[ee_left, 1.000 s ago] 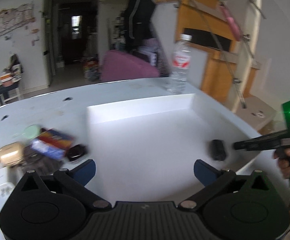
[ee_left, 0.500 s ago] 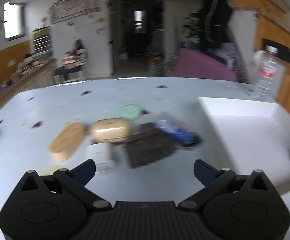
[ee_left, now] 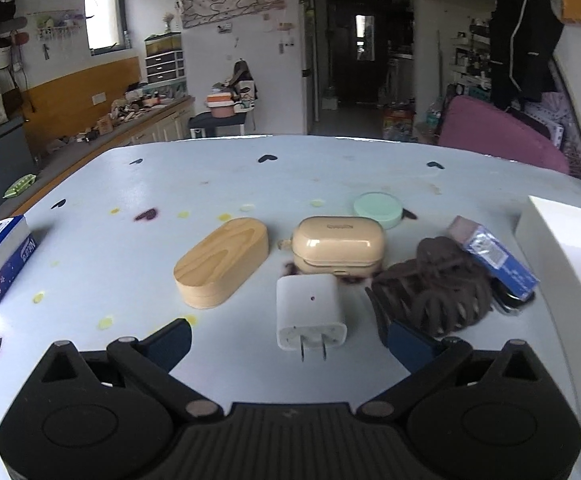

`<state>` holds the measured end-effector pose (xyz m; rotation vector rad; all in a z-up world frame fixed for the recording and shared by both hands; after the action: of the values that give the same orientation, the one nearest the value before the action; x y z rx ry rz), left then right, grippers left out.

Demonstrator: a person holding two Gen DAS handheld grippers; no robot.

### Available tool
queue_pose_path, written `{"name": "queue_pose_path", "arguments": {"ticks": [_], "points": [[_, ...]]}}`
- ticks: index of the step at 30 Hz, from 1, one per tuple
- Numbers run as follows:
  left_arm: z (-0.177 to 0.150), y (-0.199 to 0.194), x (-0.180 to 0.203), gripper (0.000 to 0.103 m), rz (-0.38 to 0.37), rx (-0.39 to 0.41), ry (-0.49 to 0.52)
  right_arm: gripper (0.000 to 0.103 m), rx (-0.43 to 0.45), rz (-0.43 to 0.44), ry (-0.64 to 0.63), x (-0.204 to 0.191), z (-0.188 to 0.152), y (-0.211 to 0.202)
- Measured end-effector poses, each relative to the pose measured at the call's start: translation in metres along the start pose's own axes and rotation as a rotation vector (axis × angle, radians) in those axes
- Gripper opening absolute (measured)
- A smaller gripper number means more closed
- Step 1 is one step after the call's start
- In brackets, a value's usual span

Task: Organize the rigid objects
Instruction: 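Return the left tool to the table and grasp the white charger, then place the white charger in the tray beside the black charger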

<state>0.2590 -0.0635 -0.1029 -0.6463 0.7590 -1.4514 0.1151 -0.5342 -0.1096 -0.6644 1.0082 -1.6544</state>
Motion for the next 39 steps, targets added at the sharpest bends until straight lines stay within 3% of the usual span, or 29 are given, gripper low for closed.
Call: {"name": "queue_pose_path", "arguments": {"ticks": [4, 6, 10, 17, 25, 31, 36, 39], "points": [[0.007, 0.017, 0.006, 0.101, 0.029, -0.006, -0.005, 0.005, 0.001, 0.000, -0.006, 0.000, 0.000, 0.000], [0.009, 0.023, 0.006, 0.094, 0.037, -0.012, -0.012, 0.005, 0.001, 0.001, -0.006, 0.000, 0.000, 0.000], [0.010, 0.032, 0.004, 0.069, 0.011, -0.055, -0.049, 0.005, 0.001, 0.001, -0.007, -0.001, 0.000, 0.000], [0.010, 0.031, 0.008, 0.043, -0.035, -0.066, -0.041, 0.005, 0.001, 0.002, -0.008, -0.001, -0.001, 0.000], [0.005, 0.023, 0.007, 0.043, -0.052, -0.063, -0.038, 0.005, 0.001, 0.002, -0.008, -0.001, -0.001, 0.000], [-0.002, -0.001, 0.001, 0.043, -0.042, -0.007, 0.012, 0.005, 0.002, 0.002, -0.008, -0.001, -0.001, 0.000], [0.007, -0.044, 0.011, 0.043, -0.102, 0.093, 0.039, 0.005, 0.001, 0.001, -0.008, -0.001, -0.001, 0.000], [0.011, -0.073, 0.035, 0.043, -0.177, 0.156, 0.096, 0.005, 0.001, 0.001, -0.008, -0.001, -0.001, 0.000]]}}
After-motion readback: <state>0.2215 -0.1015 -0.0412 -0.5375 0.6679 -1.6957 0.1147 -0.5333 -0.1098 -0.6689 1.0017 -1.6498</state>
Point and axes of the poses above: each gripper's, at about its wrist camera, not at the fingertips, and y roughly the way its jaws point, x to its right, z to its top, the point moved 6 cm from there along y, roughly the way its jaws point, and after that the axes turned 13 degrees about -x, right-handed, at the moved point
